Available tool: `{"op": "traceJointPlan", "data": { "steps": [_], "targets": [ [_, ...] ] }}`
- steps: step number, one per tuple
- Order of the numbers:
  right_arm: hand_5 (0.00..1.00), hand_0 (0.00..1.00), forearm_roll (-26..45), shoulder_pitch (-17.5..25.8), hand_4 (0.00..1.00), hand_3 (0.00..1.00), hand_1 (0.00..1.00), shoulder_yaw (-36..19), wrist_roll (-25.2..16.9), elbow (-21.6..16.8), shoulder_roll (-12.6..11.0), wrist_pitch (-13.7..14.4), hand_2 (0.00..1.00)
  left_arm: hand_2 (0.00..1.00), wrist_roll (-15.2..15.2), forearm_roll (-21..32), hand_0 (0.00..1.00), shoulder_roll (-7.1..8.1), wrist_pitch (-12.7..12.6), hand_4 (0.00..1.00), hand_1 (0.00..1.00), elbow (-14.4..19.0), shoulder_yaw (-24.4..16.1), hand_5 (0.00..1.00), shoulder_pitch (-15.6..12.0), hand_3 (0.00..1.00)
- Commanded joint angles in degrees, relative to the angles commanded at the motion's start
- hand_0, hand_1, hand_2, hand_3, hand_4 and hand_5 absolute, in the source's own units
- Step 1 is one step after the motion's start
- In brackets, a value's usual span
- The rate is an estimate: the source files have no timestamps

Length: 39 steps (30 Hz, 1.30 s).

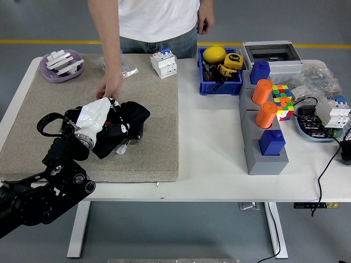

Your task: Pick the rag up,wipe the panel,place it on the desk

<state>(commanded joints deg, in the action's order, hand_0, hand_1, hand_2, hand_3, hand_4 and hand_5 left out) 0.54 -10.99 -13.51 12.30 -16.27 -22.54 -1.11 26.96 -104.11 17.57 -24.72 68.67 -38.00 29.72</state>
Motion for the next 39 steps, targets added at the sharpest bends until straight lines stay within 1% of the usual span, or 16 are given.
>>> {"op": "traceJointPlan", "data": {
  "steps": [4,11,18,23,32,39],
  "targets": [
    [0.553,0.707,0.1,0.1,0.998,0.638,0.696,0.1,-0.1,0.0,0.1,0.0,0.694,0.463,0.2,-0.4,0.321,0.61,0.2,0.373,0.155,-0.2,-0.5,0.002,-0.1,0.468],
    [0.555,0.706,0.0,0.1,0.998,0.638,0.696,-0.2,0.0,0.1,0.1,0.0,0.694,0.464,-0.5,-0.8,0.321,2.03,0.5,0.379,0.155,-0.9,-1.8,0.002,-0.8,0.47],
    [0.553,0.707,-0.8,0.1,0.998,0.638,0.697,-0.9,0.4,0.1,0.0,0.0,0.694,0.463,-0.9,-1.1,0.321,3.05,0.6,0.382,0.155,-2.0,-3.3,0.002,-1.4,0.47],
    [0.555,0.707,-1.5,0.3,0.998,0.638,0.697,-1.7,0.8,0.2,-0.1,0.1,0.694,0.463,-1.1,-1.9,0.322,3.76,0.4,0.387,0.155,-2.1,-4.5,0.002,-1.9,0.471],
    [0.554,0.707,-1.5,0.3,0.998,0.639,0.697,-1.6,0.7,0.2,0.0,-0.1,0.694,0.465,-1.1,-3.1,0.323,4.87,0.2,0.4,0.156,-3.4,-5.7,0.002,-2.6,0.475],
    [0.556,0.707,-1.7,0.4,0.998,0.638,0.697,-1.8,0.8,0.2,0.0,-0.1,0.694,0.466,-1.1,-3.9,0.325,6.11,0.1,0.415,0.157,-3.7,-7.5,0.002,-3.2,0.48]
  ]
}}
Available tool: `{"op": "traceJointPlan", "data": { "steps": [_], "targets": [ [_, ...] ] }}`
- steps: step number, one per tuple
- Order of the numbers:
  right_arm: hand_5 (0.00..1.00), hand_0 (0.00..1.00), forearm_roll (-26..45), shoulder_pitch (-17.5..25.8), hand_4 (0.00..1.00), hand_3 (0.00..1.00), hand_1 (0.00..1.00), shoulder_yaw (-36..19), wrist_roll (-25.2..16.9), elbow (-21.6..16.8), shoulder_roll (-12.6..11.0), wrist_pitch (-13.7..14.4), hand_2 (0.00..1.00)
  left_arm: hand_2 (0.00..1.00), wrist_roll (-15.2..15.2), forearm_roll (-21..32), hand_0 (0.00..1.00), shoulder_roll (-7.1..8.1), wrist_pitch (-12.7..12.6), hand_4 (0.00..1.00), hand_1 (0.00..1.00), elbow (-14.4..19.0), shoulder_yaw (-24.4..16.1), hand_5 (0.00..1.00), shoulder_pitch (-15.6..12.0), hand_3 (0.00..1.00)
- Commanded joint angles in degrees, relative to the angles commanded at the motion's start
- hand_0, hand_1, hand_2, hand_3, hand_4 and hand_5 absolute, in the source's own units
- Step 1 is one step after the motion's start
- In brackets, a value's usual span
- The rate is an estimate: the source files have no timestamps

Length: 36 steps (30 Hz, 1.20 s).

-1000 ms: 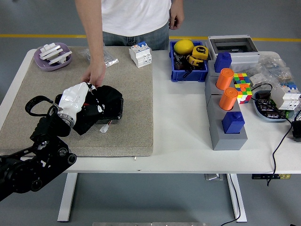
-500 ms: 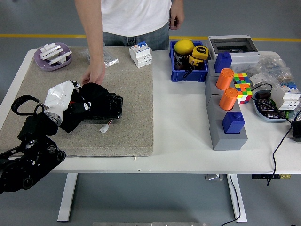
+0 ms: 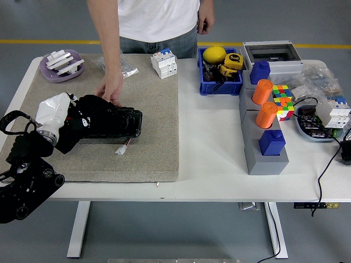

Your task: Pick the rag up,wipe the panel,place it on the desk

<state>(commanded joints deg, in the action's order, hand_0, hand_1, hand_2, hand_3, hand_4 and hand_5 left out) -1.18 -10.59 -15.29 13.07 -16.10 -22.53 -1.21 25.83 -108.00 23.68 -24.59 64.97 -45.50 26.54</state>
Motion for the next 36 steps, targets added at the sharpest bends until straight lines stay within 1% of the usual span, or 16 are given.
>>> {"op": "traceJointPlan", "data": {
  "steps": [9,15,21,26,36],
  "targets": [
    [0.554,0.708,0.4,0.0,0.998,0.639,0.696,0.3,-0.3,0.0,0.0,-0.2,0.694,0.462,-0.3,-0.3,0.323,1.15,0.1,0.401,0.155,-1.1,-1.5,0.002,-0.3,0.475],
    [0.554,0.708,0.4,-0.1,0.998,0.639,0.697,0.3,-0.3,-0.1,0.0,-0.2,0.694,0.464,-0.4,-0.4,0.324,1.55,-0.2,0.408,0.156,-2.0,-2.6,0.002,-0.5,0.476],
    [0.553,0.708,-0.2,0.0,0.998,0.639,0.697,0.2,-0.2,-0.1,0.0,-0.3,0.694,0.464,-0.4,-0.7,0.325,1.71,-0.3,0.415,0.156,-1.9,-3.1,0.002,-0.7,0.479],
    [0.552,0.709,-0.4,-0.2,0.998,0.64,0.697,0.4,-0.3,-0.1,0.0,-0.3,0.694,0.463,-0.5,-0.3,0.324,1.36,-0.3,0.412,0.156,-1.5,-2.4,0.002,-0.4,0.478],
    [0.552,0.709,-0.7,-0.3,0.998,0.639,0.697,0.3,-0.3,0.0,0.0,-0.3,0.695,0.463,-0.7,1.2,0.324,-0.42,-0.6,0.415,0.156,-1.2,1.3,0.002,0.7,0.479]
  ]
}}
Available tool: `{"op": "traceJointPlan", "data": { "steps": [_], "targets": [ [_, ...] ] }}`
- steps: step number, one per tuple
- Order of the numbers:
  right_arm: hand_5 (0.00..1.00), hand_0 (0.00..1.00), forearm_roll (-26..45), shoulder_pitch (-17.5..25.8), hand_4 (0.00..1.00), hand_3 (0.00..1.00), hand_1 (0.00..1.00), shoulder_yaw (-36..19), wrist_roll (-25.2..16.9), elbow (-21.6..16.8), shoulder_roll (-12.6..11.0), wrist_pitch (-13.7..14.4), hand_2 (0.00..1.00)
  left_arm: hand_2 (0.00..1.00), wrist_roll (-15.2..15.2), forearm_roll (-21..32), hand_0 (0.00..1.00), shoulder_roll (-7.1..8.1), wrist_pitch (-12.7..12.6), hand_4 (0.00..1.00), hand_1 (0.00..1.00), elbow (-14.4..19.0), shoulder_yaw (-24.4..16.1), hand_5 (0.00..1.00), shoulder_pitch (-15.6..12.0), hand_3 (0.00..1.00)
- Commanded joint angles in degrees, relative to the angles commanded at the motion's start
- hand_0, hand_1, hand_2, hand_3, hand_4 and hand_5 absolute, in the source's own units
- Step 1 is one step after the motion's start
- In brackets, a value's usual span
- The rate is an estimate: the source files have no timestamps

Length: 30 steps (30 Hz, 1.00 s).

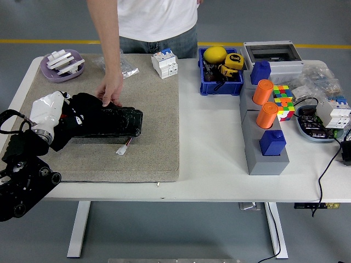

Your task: Pick the rag up,wipe the panel,place it on the desk

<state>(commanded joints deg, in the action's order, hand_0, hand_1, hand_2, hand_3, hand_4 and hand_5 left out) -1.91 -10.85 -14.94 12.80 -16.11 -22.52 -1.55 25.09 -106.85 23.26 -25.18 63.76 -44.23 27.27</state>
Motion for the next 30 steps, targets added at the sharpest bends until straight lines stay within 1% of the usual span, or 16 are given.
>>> {"op": "traceJointPlan", "data": {
  "steps": [10,16,30],
  "targets": [
    [0.549,0.709,-0.1,-0.1,0.998,0.64,0.697,-0.2,0.0,0.0,-0.1,0.0,0.695,0.464,0.6,0.0,0.325,-0.49,-0.3,0.421,0.156,2.5,4.7,0.002,1.1,0.481],
    [0.547,0.709,-0.7,-0.2,0.998,0.639,0.697,-0.7,0.3,0.1,-0.1,0.0,0.695,0.464,1.1,-0.2,0.326,-1.12,-0.4,0.422,0.155,3.8,7.3,0.002,1.9,0.481],
    [0.547,0.709,-1.8,-0.2,0.998,0.639,0.697,-1.7,0.8,0.2,-0.3,0.1,0.695,0.465,2.6,-0.9,0.326,-2.1,-0.5,0.429,0.156,7.2,12.2,0.002,3.1,0.484]
  ]
}}
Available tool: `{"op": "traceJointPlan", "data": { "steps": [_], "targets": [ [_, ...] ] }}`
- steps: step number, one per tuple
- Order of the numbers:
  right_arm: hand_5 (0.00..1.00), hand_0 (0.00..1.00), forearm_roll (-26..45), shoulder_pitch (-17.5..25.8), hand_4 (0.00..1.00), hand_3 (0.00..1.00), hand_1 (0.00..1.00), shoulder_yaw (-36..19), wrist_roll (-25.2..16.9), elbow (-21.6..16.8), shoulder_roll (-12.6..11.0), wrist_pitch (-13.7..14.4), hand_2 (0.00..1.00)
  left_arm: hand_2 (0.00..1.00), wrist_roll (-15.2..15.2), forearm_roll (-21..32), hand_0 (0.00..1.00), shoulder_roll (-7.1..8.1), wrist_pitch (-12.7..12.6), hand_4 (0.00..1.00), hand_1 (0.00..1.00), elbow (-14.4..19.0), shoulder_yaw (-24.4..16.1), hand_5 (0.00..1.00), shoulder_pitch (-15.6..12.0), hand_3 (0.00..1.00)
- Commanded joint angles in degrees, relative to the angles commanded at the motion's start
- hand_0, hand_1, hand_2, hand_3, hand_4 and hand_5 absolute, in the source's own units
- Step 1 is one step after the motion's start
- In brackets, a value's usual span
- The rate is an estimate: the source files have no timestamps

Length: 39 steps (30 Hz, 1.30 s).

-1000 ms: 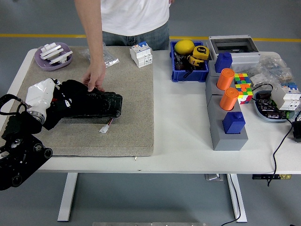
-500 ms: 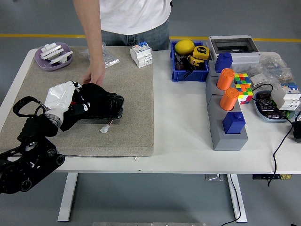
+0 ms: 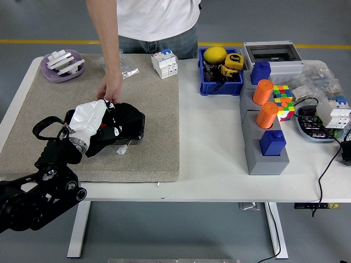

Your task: Pick the rag up,wipe the panel,place it on the desk

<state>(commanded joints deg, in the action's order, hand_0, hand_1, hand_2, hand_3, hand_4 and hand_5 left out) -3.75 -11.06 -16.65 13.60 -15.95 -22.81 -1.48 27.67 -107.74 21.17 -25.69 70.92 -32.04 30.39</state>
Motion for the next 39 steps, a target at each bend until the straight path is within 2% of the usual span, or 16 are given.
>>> {"op": "traceJointPlan", "data": {
  "steps": [10,17,25,39],
  "targets": [
    [0.547,0.709,-0.6,0.0,0.998,0.639,0.698,-0.5,0.3,0.0,0.0,0.0,0.695,0.468,0.9,-0.2,0.329,-0.46,-0.2,0.45,0.157,1.5,1.8,0.002,0.5,0.491],
    [0.545,0.708,-0.7,0.1,0.998,0.64,0.698,-0.5,0.3,0.0,0.1,0.0,0.695,0.469,1.3,-0.1,0.33,-0.37,-0.4,0.456,0.158,0.8,1.6,0.002,0.2,0.493],
    [0.545,0.709,-0.6,0.2,0.998,0.639,0.698,-0.5,0.3,-0.1,0.1,0.1,0.695,0.47,1.5,-0.2,0.33,0.4,-0.5,0.458,0.158,-1.0,-0.6,0.002,-0.7,0.493],
    [0.544,0.709,-0.1,0.3,0.998,0.639,0.698,-0.2,0.1,-0.1,0.1,0.0,0.695,0.471,1.1,-0.8,0.331,2.86,-0.4,0.466,0.159,-3.7,-5.0,0.002,-2.3,0.496]
  ]
}}
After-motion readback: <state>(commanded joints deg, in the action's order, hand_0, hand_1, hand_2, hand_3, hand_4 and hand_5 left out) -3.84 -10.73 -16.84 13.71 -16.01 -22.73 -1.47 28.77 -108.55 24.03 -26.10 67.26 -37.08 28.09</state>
